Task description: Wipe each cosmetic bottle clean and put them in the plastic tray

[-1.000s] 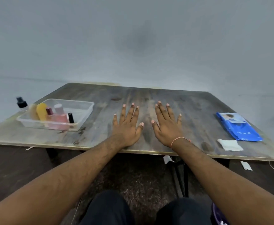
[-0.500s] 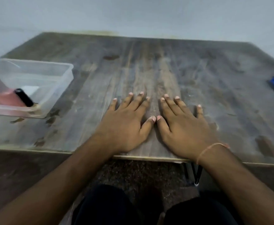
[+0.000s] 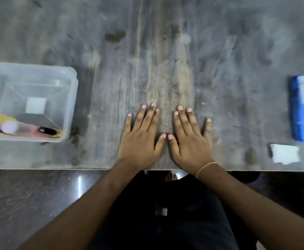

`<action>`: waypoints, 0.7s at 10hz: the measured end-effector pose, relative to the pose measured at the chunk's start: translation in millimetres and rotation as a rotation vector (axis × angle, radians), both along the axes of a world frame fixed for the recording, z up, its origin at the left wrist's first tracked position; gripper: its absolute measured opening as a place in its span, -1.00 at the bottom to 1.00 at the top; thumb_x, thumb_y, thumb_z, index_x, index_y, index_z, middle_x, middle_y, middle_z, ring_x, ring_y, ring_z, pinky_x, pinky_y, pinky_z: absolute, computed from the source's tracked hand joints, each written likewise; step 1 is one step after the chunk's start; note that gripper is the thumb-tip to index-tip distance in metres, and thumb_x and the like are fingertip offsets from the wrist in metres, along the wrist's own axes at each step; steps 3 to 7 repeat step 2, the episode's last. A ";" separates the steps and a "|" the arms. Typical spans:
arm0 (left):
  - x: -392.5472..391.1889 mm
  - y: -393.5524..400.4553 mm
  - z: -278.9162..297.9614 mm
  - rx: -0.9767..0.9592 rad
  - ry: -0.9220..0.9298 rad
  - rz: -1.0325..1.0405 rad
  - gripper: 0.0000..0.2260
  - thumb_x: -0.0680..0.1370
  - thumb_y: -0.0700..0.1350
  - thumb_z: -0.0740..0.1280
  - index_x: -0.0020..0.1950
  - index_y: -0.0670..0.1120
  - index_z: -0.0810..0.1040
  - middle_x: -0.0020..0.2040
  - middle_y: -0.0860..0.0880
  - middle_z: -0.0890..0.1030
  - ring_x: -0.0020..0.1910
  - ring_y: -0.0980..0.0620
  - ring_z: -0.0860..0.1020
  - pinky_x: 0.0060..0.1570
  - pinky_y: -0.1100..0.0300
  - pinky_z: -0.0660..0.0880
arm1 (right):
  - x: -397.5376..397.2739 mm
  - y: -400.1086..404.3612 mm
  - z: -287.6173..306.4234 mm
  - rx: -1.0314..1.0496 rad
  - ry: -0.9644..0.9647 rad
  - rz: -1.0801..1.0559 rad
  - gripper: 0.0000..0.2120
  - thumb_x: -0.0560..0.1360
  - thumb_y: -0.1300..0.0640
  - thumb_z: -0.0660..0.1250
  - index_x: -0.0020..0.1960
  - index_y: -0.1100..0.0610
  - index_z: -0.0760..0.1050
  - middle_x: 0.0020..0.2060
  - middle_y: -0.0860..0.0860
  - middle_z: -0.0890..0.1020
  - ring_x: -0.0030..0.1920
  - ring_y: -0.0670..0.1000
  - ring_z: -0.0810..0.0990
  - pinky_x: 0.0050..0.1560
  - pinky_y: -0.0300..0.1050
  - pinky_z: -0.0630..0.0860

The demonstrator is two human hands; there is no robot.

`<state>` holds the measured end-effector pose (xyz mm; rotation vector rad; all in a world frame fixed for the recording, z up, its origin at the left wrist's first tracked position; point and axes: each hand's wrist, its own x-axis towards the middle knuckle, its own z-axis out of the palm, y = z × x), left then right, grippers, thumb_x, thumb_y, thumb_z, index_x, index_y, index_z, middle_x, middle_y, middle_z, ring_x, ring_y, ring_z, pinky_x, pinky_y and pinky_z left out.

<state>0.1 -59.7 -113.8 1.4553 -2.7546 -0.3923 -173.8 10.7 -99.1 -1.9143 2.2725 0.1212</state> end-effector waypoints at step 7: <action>-13.5 -9.9 83.7 0.011 0.103 0.171 -0.18 0.67 0.18 0.11 0.77 -0.14 -0.22 0.77 -0.16 -0.29 0.75 -0.18 -0.29 0.65 -0.37 -0.24 | -3.4 -6.8 77.1 -0.001 0.065 -0.003 -0.28 0.70 -0.19 -0.02 0.74 0.15 0.03 0.75 0.04 -0.05 0.75 0.08 -0.05 0.58 0.58 -0.06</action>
